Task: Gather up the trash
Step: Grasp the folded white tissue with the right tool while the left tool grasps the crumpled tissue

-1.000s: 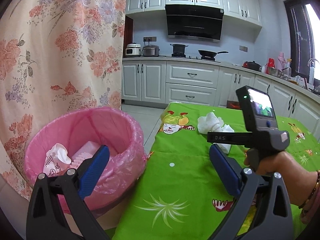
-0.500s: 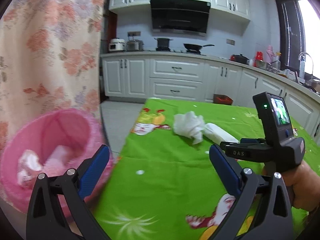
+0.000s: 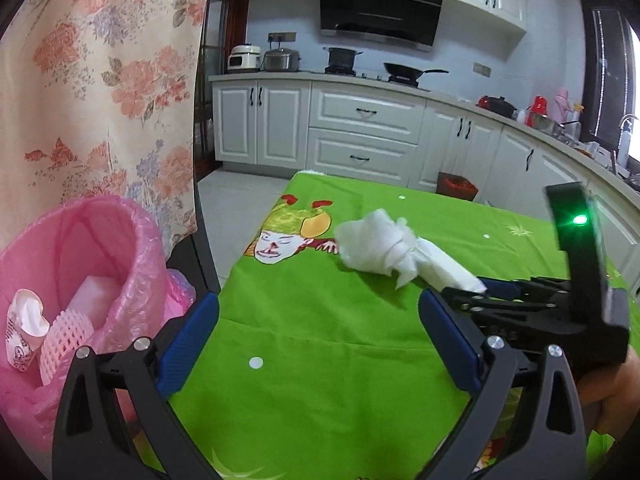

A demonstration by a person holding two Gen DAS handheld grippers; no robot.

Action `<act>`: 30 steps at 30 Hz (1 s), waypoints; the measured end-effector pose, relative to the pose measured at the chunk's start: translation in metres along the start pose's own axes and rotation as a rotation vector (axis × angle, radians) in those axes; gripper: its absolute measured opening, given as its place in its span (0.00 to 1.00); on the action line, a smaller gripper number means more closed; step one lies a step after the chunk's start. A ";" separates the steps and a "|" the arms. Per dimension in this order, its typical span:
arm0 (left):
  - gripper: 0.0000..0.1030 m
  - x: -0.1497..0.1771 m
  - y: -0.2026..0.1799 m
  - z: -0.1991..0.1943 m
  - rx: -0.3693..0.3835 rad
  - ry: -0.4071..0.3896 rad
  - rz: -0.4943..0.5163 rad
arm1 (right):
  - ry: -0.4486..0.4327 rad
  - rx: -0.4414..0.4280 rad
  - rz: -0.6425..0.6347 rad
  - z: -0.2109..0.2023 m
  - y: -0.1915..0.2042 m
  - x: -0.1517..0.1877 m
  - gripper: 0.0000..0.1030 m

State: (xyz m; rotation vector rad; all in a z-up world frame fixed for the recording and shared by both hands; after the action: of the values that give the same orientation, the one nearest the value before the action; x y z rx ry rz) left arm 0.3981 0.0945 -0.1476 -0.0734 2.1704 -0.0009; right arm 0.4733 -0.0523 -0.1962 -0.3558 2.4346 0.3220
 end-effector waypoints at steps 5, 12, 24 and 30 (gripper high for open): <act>0.94 -0.004 -0.008 0.028 0.020 0.049 -0.023 | -0.034 0.002 0.008 -0.016 -0.018 0.005 0.32; 0.93 -0.013 -0.046 0.075 0.061 0.103 -0.041 | -0.073 0.069 0.162 -0.040 -0.074 0.016 0.31; 0.50 -0.008 -0.070 0.131 0.011 0.273 0.004 | -0.072 0.080 0.244 -0.039 -0.095 0.020 0.31; 0.24 -0.008 -0.079 0.127 0.024 0.255 0.060 | -0.064 0.097 0.235 -0.037 -0.094 0.020 0.31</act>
State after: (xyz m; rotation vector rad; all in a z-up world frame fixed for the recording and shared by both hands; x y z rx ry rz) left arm 0.5111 0.0200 -0.2105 0.0059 2.4261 -0.0020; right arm 0.4686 -0.1546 -0.1938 -0.0162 2.4215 0.3100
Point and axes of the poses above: each gripper's, at about its wrist camera, not at the fingertips, and z roughly the way its jaws point, y to its left, x to its underside, the point moved 9 cm from there along z, roughly the way its jaws point, and after that the axes turned 3 degrees about z, right-handed, at the moved point
